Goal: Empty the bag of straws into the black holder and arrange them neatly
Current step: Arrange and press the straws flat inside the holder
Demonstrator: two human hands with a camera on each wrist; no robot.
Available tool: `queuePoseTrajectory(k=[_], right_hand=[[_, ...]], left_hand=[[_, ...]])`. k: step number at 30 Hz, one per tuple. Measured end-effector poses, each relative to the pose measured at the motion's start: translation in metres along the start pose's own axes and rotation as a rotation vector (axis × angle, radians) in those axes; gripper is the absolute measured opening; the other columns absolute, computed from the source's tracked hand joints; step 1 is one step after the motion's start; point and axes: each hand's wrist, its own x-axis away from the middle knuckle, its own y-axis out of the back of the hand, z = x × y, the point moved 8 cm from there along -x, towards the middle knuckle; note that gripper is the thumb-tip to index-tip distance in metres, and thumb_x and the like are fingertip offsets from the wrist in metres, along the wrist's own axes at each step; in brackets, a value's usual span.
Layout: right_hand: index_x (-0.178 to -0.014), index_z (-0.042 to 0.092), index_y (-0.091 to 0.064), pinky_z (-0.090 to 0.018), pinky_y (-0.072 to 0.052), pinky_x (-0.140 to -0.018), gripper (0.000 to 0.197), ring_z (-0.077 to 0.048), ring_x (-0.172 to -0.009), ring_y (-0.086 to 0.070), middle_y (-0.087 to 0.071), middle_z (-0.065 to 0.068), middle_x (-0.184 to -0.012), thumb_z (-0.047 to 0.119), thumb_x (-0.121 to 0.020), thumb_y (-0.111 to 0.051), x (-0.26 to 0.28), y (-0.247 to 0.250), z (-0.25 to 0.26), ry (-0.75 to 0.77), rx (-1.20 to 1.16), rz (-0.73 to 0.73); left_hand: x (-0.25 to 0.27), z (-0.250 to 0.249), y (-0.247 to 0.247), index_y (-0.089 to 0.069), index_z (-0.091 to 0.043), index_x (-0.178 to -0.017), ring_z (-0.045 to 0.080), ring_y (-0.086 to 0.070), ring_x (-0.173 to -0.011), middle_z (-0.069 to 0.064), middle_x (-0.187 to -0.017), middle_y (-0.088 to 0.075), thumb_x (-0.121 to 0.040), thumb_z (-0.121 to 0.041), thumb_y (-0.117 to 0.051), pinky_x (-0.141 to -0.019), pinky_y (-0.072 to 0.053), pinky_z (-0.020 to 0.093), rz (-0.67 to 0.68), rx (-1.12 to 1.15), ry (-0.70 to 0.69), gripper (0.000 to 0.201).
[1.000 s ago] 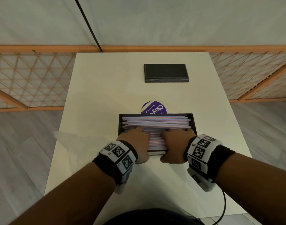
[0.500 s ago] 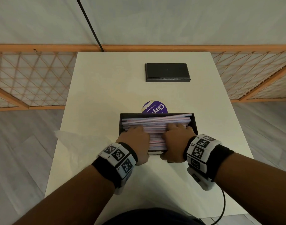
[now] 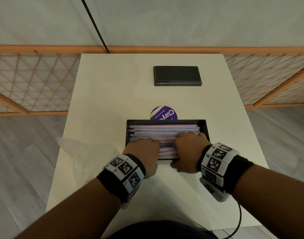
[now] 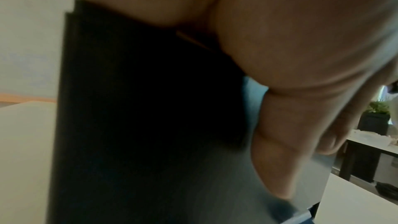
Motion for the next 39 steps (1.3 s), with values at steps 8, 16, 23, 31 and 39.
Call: queuePoseTrajectory(k=[8, 16, 23, 31, 39], right_hand=[[-0.122, 0.032, -0.049, -0.047, -0.038, -0.098, 0.060, -0.024, -0.110, -0.056, -0.054, 0.005, -0.117, 0.058, -0.070, -0.064, 0.002, -0.006, -0.004, -0.004, -0.104, 0.001], [-0.118, 0.028, -0.055, -0.043, -0.044, -0.097, 0.057, -0.021, -0.107, -0.058, -0.059, 0.005, -0.114, 0.065, -0.074, -0.058, 0.005, -0.005, -0.003, 0.005, -0.073, -0.034], [-0.096, 0.028, -0.057, -0.035, -0.052, -0.083, 0.035, -0.019, -0.091, -0.063, -0.062, 0.008, -0.090, 0.053, -0.073, -0.063, 0.001, -0.008, -0.005, 0.011, -0.138, -0.004], [-0.109, 0.028, -0.062, -0.037, -0.049, -0.087, 0.050, -0.024, -0.104, -0.055, -0.050, 0.002, -0.111, 0.059, -0.070, -0.061, -0.005, -0.019, -0.007, -0.003, -0.103, 0.004], [-0.115, 0.025, -0.042, -0.035, -0.049, -0.089, 0.051, -0.022, -0.095, -0.062, -0.064, 0.005, -0.103, 0.049, -0.075, -0.065, -0.001, -0.015, -0.007, -0.007, -0.202, -0.028]], left_hand=[[-0.002, 0.002, 0.003, -0.042, -0.021, -0.138, 0.024, -0.050, -0.126, 0.002, -0.136, -0.046, -0.086, -0.041, -0.074, -0.105, -0.047, 0.043, 0.010, 0.045, -0.028, 0.064], [0.010, -0.005, 0.012, -0.044, -0.022, -0.139, 0.024, -0.051, -0.128, -0.001, -0.136, -0.053, -0.088, -0.049, -0.068, -0.112, -0.041, 0.046, -0.061, -0.066, -0.066, 0.062], [0.005, 0.000, -0.004, -0.048, -0.019, -0.137, 0.025, -0.055, -0.123, 0.002, -0.135, -0.054, -0.090, -0.044, -0.066, -0.105, -0.049, 0.045, 0.048, -0.045, -0.035, 0.056], [0.000, 0.003, -0.006, -0.056, -0.021, -0.133, 0.026, -0.045, -0.129, 0.005, -0.136, -0.042, -0.089, -0.043, -0.067, -0.107, -0.045, 0.046, 0.053, -0.027, 0.012, 0.050], [0.002, 0.000, 0.001, -0.054, -0.020, -0.133, 0.024, -0.057, -0.120, 0.002, -0.131, -0.057, -0.091, -0.039, -0.065, -0.102, -0.049, 0.041, 0.006, -0.016, -0.003, 0.047]])
